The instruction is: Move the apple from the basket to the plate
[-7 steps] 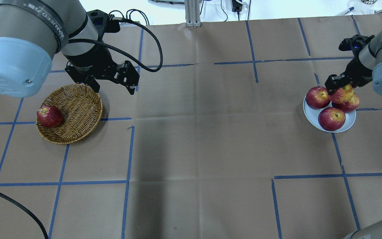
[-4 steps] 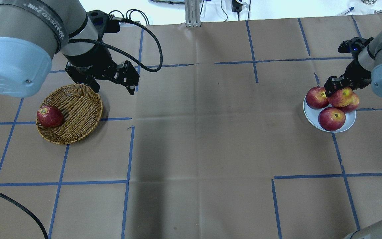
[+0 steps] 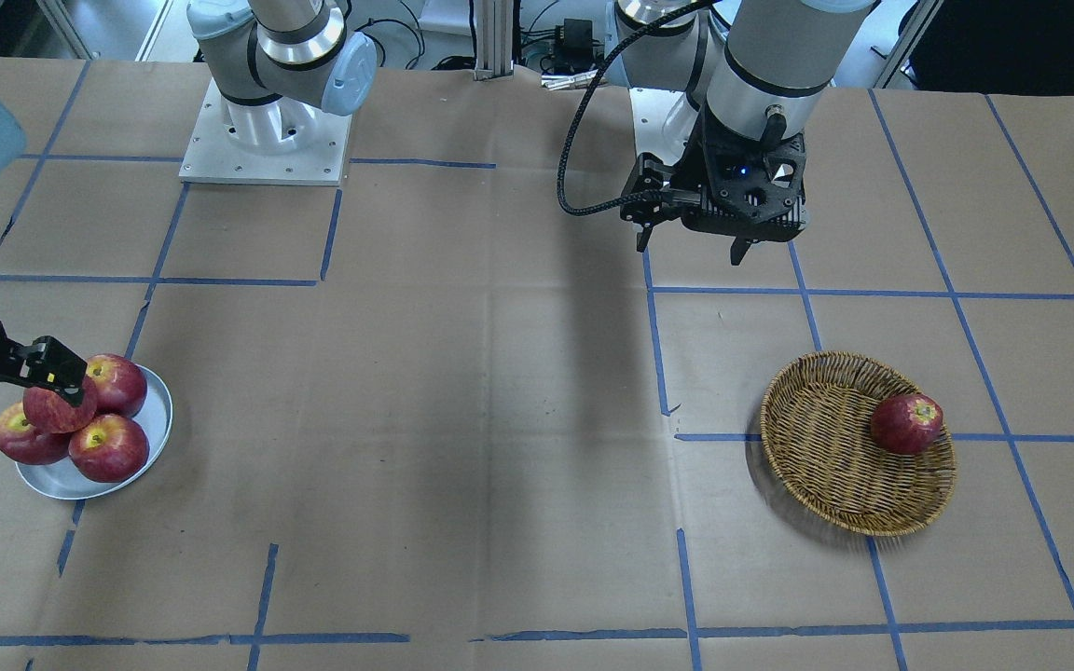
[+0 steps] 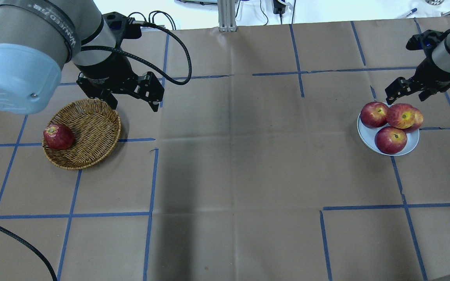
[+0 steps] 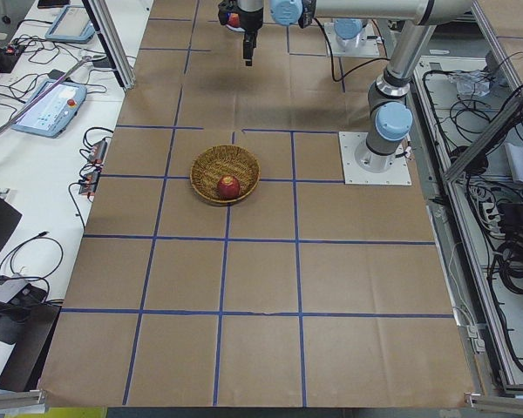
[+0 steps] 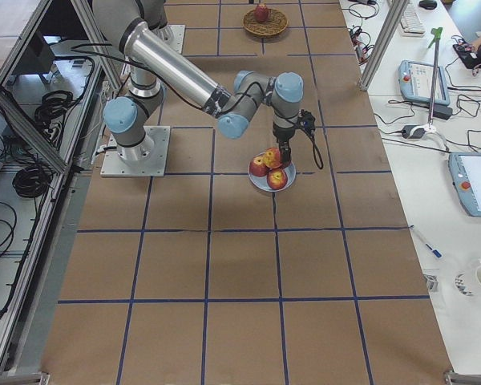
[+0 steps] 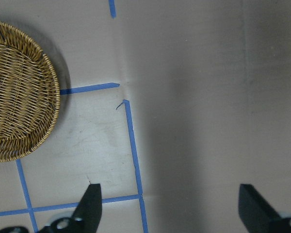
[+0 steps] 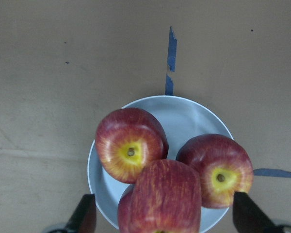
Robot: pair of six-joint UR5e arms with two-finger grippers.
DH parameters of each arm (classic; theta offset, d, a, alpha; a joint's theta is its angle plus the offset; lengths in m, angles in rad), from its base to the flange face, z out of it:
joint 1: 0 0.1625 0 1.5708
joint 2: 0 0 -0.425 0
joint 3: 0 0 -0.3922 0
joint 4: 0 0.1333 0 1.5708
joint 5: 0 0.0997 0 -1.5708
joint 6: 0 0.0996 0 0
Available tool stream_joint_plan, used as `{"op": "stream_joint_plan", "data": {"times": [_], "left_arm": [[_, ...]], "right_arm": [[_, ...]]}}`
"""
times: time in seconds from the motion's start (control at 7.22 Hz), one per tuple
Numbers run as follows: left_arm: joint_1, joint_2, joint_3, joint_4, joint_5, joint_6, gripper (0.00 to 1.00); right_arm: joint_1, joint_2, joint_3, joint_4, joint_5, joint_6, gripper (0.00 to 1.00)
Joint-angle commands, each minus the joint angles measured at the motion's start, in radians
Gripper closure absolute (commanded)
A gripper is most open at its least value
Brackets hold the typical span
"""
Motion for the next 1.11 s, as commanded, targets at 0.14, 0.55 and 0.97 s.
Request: {"op": "stream_joint_plan", "data": {"times": [0.14,0.55,0.97], "left_arm": [[0.000,0.001,0.000,0.000,0.000,0.000,0.01],[0.000,0.001,0.000,-0.002,0.000,0.000,0.01],[0.000,0.001,0.000,-0.002,0.002,0.000,0.01]], "right_arm": [[0.138,-0.123,-0.159,0.346,-0.008,0.157,0.00],[0.319,-0.211,-0.161,0.451,-0.008,0.435,0.00],[0.424,-0.233,-0.155,0.457,-0.031,0.560,0.00]]}}
